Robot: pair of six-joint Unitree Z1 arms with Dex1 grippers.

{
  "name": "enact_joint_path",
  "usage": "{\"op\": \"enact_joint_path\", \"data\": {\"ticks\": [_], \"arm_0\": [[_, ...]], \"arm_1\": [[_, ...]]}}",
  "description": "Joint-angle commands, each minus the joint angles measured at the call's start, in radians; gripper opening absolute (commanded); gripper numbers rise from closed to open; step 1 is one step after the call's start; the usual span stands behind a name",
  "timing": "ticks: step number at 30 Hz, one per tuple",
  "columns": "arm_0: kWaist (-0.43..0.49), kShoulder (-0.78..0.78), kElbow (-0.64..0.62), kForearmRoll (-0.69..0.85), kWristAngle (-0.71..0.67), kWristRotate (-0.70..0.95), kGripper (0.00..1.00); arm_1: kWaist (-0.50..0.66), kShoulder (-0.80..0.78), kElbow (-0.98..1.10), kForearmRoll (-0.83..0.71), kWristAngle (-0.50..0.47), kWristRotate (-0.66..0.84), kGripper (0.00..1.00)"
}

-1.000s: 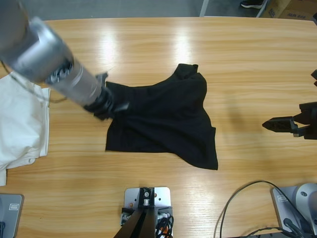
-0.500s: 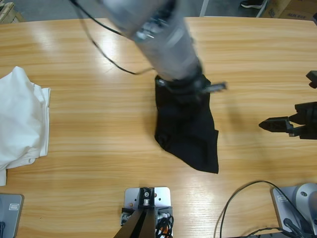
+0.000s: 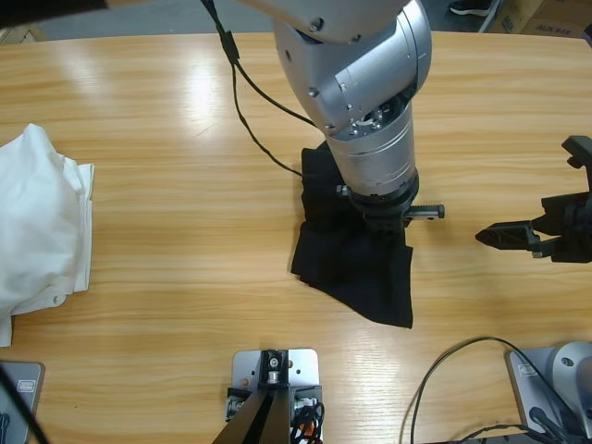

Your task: Fold clothes

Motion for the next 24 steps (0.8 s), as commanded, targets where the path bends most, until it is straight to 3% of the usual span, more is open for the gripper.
{"op": "enact_joint_path", "data": {"ticks": [1,4,11,21,23,24], "arm_0": [[0.006,0.175,-0.242,0.016,0.040,0.016,0.968],[0.028,0.166,-0.318,0.124,0.074,0.031,0.968],[0.102,0.140,-0.351,0.451,0.173,0.137,0.945],[0.162,0.201,-0.457,0.454,0.199,0.182,0.941],[0.162,0.222,-0.501,0.455,0.195,0.179,0.941],[0.160,0.233,-0.526,0.455,0.191,0.176,0.941]], "arm_1": [[0.011,-0.040,0.046,-0.004,0.029,0.002,0.964],[0.039,-0.072,0.041,-0.003,0.029,0.001,0.966],[0.338,0.094,-0.141,-0.019,-0.065,0.006,0.890],[0.501,0.233,-0.221,-0.026,-0.065,0.027,0.890],[0.534,0.273,-0.218,-0.029,-0.059,0.035,0.840],[0.546,0.296,-0.217,-0.031,-0.058,0.040,0.768]]}}
